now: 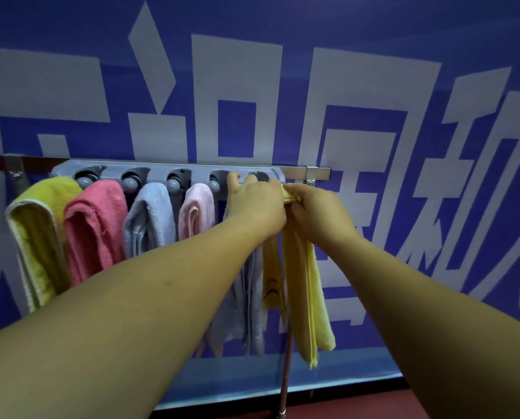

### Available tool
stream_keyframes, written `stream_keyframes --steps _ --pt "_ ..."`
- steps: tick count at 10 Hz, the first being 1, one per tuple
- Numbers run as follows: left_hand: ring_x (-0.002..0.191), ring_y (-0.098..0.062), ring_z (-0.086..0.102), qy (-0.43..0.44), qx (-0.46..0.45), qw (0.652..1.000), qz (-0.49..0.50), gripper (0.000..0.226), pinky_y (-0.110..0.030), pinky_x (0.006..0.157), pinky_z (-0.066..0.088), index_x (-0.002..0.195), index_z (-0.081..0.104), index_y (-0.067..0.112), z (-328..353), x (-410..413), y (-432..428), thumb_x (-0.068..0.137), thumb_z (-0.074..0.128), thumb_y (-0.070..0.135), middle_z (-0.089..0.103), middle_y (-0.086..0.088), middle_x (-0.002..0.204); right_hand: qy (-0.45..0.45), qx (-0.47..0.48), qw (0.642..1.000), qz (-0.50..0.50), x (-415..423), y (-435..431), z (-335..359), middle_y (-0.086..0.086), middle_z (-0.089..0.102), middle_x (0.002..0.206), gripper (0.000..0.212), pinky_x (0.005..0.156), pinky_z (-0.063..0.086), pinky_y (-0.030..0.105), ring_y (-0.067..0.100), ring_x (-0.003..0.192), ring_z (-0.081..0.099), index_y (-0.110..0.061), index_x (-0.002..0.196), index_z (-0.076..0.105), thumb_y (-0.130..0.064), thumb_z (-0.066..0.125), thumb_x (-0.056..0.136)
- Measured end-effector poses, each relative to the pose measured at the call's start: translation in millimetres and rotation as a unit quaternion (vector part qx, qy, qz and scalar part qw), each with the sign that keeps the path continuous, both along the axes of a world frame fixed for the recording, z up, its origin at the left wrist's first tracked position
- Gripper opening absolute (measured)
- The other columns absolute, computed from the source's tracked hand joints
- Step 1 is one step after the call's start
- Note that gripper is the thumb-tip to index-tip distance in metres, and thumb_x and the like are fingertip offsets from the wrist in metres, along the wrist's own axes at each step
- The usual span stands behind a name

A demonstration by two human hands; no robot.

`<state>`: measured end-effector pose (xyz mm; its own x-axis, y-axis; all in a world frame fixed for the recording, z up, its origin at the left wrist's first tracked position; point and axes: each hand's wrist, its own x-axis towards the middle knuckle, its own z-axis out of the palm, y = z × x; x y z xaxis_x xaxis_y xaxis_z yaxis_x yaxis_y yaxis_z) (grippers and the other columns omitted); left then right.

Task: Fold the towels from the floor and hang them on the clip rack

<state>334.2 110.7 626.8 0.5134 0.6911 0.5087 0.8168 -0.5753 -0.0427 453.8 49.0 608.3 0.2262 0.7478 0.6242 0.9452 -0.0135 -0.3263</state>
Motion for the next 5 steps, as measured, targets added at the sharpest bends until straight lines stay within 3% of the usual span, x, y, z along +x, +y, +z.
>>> stream_keyframes --steps 1,3,4,5 --pt "0.124 -0.025 0.054 0.035 0.017 0.999 -0.010 0.023 -0.055 0.123 0.017 0.123 0.063 0.023 1.4 -8.3 1.3 0.104 0.052 0.026 0.059 -0.001 0.100 -0.026 -0.008 1.000 -0.013 -0.1 4.2 0.6 0.006 0.075 0.119 0.043 0.076 0.051 0.032 0.027 0.104 0.069 -0.028 0.144 0.062 -0.011 0.050 0.105" --pt "0.138 -0.029 0.048 0.101 -0.023 0.994 -0.031 0.053 -0.059 0.126 0.007 0.151 0.047 0.020 -4.1 -12.4 1.5 0.099 0.055 0.025 0.067 -0.007 0.123 0.011 -0.056 0.998 -0.006 -6.7 7.3 -6.0 0.007 0.069 0.131 0.063 0.090 0.058 0.042 0.028 0.112 0.065 -0.034 0.161 0.039 -0.009 0.050 0.104" --pt "0.148 -0.033 0.034 0.096 -0.047 0.993 -0.041 0.066 -0.058 0.125 0.011 0.155 0.041 0.022 -5.3 -19.0 0.6 0.093 0.060 0.033 0.060 -0.013 0.138 0.018 -0.082 0.996 0.010 -8.4 -5.7 -5.8 0.004 0.065 0.117 0.063 0.081 0.052 0.035 0.019 0.097 0.058 -0.033 0.162 0.033 -0.013 0.053 0.105" --pt "0.145 -0.033 0.034 0.097 -0.053 0.991 -0.070 0.057 -0.052 0.118 0.024 0.140 0.050 0.021 -1.0 -31.2 -4.3 0.087 0.061 0.040 0.062 -0.008 0.135 0.056 -0.080 0.995 0.038 -12.4 -23.0 1.5 0.004 0.069 0.119 0.056 0.080 0.052 0.032 0.018 0.098 0.062 -0.031 0.157 0.040 -0.019 0.057 0.105"
